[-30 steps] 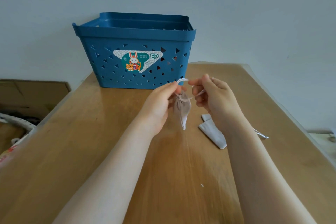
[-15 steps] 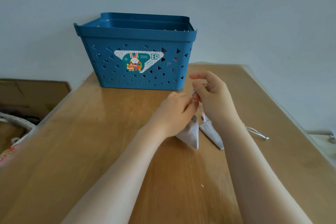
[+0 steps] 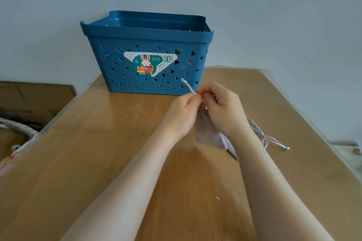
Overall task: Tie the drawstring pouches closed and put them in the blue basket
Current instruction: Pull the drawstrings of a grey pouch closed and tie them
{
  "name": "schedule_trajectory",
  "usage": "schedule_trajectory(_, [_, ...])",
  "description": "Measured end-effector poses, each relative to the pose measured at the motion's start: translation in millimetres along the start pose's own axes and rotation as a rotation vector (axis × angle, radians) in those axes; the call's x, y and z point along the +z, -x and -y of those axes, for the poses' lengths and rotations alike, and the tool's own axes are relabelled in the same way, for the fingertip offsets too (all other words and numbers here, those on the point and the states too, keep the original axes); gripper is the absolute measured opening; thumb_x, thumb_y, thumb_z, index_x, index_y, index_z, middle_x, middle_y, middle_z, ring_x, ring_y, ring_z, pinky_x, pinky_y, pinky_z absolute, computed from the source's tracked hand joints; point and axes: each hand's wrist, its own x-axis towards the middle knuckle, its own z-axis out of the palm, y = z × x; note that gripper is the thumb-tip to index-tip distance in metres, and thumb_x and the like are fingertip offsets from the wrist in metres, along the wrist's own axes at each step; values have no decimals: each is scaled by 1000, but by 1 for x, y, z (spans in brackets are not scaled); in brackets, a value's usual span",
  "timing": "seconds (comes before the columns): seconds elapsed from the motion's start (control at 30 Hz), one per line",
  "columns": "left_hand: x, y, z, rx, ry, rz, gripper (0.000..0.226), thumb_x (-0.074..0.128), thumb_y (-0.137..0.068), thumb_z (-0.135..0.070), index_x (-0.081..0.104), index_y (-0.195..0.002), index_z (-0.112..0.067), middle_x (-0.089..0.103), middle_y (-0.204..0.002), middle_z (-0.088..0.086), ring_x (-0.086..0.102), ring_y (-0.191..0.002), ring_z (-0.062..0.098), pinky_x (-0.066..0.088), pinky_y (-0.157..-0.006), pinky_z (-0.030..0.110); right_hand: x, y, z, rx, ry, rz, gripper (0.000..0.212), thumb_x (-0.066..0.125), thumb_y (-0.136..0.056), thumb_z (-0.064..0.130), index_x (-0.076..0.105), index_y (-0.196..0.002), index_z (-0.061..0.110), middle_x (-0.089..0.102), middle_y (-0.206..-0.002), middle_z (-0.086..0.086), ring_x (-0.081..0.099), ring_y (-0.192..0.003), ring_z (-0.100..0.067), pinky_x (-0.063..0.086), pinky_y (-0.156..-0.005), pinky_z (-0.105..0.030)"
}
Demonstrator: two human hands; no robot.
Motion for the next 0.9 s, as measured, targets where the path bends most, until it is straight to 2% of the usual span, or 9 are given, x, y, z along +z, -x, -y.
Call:
schedule_trajectory(0.17, [-1, -1, -2, -76, 112, -43, 31, 43, -95, -20, 54, -67, -12, 49, -65, 2, 46, -66, 12, 34, -64, 29, -4, 3, -3, -30, -44, -23, 12, 59, -80, 4, 66, -82, 13, 66, -75, 2, 52, -62, -1, 37, -59, -9])
schedule_trajectory(0.3, [-3, -2, -2, -142, 169, -19, 31, 45, -96, -23, 59, -70, -14, 53, -72, 5, 51, -72, 14, 37, -69, 30, -6, 2, -5, 13, -66, 3, 6, 67, -80, 9, 68, -84, 14, 65, -75, 8, 52, -63, 1, 39, -60, -9])
schedule_trajectory(0.4, [-5, -3, -4, -179, 211, -6, 30, 46, -97, -26, 63, -78, -11, 57, -76, 6, 55, -76, 15, 39, -72, 28, -8, 0, -5, 41, -68, -5, 3, 70, -79, 11, 70, -79, 14, 67, -74, 6, 55, -64, 0, 41, -60, -9])
schedule_trajectory(0.47, [-7, -3, -5, -178, 212, 16, 29, 47, -96, -25, 66, -83, -7, 59, -78, 7, 56, -78, 15, 40, -74, 29, -10, -1, -5, 66, -76, -16, 5, 70, -79, 12, 69, -75, 16, 69, -74, 3, 57, -65, -2, 45, -61, -14])
schedule_trajectory(0.53, [-7, -3, -5, -153, 217, 36, 26, 49, -94, -21, 68, -85, -6, 63, -80, 4, 58, -79, 13, 42, -75, 28, -11, -2, -6, 84, -83, -40, 9, 68, -79, 12, 68, -72, 17, 68, -72, 4, 56, -62, 0, 43, -59, -12])
schedule_trajectory(0.6, [-6, -2, -4, -99, 159, 28, 22, 51, -93, -18, 70, -81, -15, 67, -83, -4, 60, -82, 8, 44, -76, 23, -11, -3, -7, 102, -75, -73, 12, 65, -80, 11, 68, -71, 18, 67, -69, 7, 55, -59, 3, 41, -57, -8])
schedule_trajectory(0.67, [-4, -2, -2, -36, 73, -7, 20, 53, -93, -16, 68, -80, -22, 67, -88, -10, 59, -85, 4, 43, -75, 20, -10, -3, -7, 122, -55, -98, 12, 64, -81, 11, 68, -72, 19, 65, -67, 11, 56, -59, 2, 42, -58, -11])
schedule_trajectory(0.8, [-3, -2, -1, 120, -143, -93, 13, 56, -92, -15, 68, -91, -18, 64, -80, -14, 56, -73, -3, 40, -65, 6, -9, -2, -8, 156, -40, -138, 8, 64, -82, 10, 68, -81, 16, 65, -72, 9, 61, -70, -6, 50, -70, -22])
schedule_trajectory(0.9, [-5, -2, -4, 210, -314, -109, 12, 56, -92, -16, 69, -94, -15, 63, -79, -11, 56, -71, 0, 38, -61, 3, -11, -2, -5, 150, -47, -156, 9, 63, -82, 7, 67, -82, 16, 66, -73, 7, 65, -74, -10, 53, -74, -24])
